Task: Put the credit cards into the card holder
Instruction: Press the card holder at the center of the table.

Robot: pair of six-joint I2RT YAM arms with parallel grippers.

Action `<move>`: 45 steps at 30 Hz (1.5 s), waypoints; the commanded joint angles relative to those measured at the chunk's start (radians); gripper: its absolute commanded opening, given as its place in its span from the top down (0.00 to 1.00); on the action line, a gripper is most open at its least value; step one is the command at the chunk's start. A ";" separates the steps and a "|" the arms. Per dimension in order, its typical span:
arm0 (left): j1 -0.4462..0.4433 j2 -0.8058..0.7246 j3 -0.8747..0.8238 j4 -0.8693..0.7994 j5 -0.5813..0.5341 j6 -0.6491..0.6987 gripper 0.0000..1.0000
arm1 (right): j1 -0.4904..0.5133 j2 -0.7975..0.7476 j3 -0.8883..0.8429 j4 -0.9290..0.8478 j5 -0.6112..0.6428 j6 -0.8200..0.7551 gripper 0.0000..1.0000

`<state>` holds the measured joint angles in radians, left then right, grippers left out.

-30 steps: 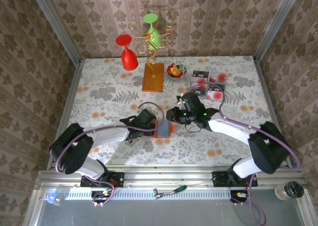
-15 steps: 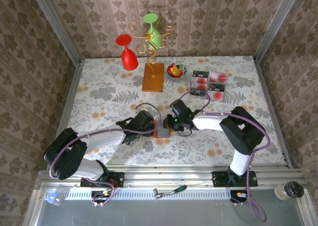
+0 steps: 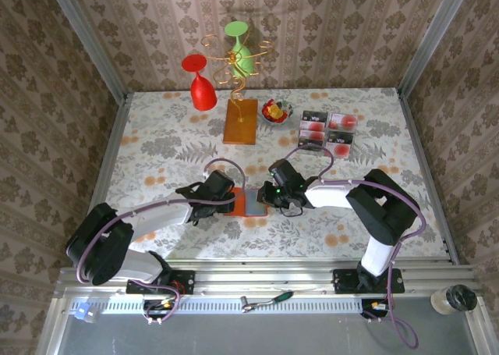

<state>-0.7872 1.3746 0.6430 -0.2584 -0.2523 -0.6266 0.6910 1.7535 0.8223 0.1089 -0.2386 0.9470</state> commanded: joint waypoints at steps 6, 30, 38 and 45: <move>0.008 0.074 0.019 -0.040 -0.082 0.045 0.31 | -0.003 -0.027 -0.052 -0.024 0.012 0.007 0.82; 0.005 0.100 0.023 -0.038 -0.119 0.072 0.31 | 0.024 0.014 0.180 -0.107 -0.121 -0.114 0.82; -0.001 0.112 0.037 -0.023 -0.110 0.066 0.31 | 0.037 0.174 0.260 -0.020 -0.182 -0.057 0.83; -0.008 0.122 0.040 -0.017 -0.102 0.061 0.32 | 0.041 0.215 0.240 0.003 -0.190 -0.054 0.85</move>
<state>-0.7868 1.4799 0.6628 -0.2577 -0.3500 -0.5747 0.7250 1.9488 1.0622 0.0986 -0.4057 0.8852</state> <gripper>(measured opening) 0.685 0.149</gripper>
